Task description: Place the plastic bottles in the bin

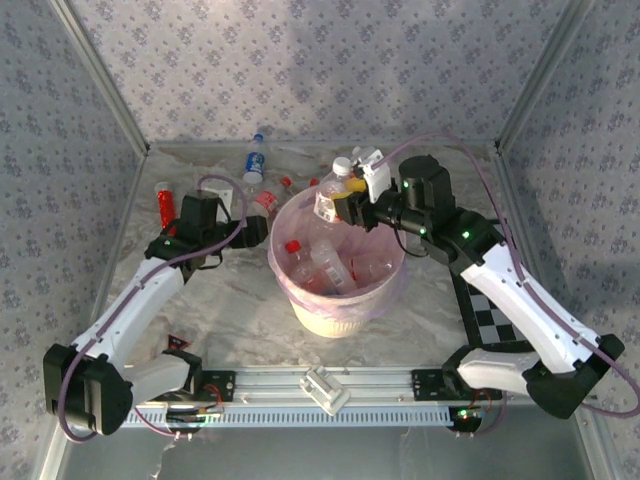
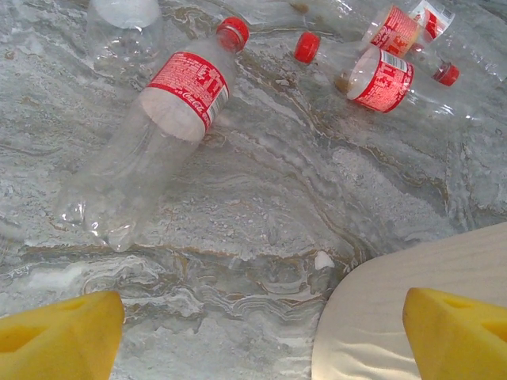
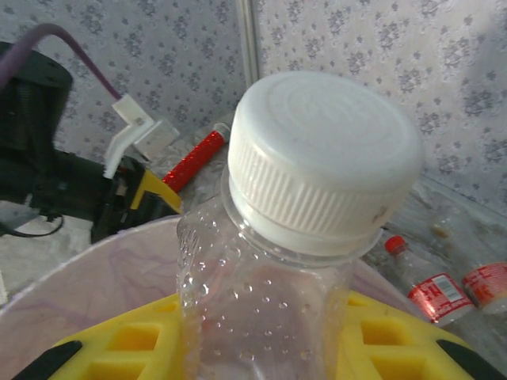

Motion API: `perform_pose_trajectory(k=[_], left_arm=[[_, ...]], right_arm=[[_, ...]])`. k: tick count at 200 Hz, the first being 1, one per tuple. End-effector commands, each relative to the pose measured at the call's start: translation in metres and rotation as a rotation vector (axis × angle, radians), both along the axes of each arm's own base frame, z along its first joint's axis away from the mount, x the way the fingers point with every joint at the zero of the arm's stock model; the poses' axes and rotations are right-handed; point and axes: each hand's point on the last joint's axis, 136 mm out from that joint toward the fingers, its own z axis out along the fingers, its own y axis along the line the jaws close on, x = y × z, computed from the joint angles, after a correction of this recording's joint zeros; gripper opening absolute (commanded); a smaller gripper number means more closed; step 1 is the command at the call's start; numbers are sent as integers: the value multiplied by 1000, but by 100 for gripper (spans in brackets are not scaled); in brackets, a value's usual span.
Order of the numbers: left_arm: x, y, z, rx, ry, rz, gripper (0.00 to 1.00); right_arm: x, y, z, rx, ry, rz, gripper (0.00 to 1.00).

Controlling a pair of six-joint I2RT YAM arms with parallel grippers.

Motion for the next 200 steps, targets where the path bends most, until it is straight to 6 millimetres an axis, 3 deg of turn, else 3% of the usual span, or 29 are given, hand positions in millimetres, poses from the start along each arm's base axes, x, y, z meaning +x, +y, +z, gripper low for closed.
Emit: perform_pose_trajectory(k=[1,31,63,92,129,200], left_arm=[[4,-5,11,-41,-32,-8,91],[4,-5,10,-38,-28,-8,91],[3,-4,9,-32,-26,-9,91],[3,-4,9,-25,-27,-13,91],[7,-6,7,-31,-22,-12,91],[7,-6,7,-29,-20,-12,90]], right_arm=[[-8,8,21,57,10,42,25],[2,24,18,79,8,63,25],[4,35,-24,1,59,89,24],[-8,24,-49,-76,70,83,24],[-23,-3,-45,-126,39,54,24],[-55,-15,-55,-186,135,108,22]])
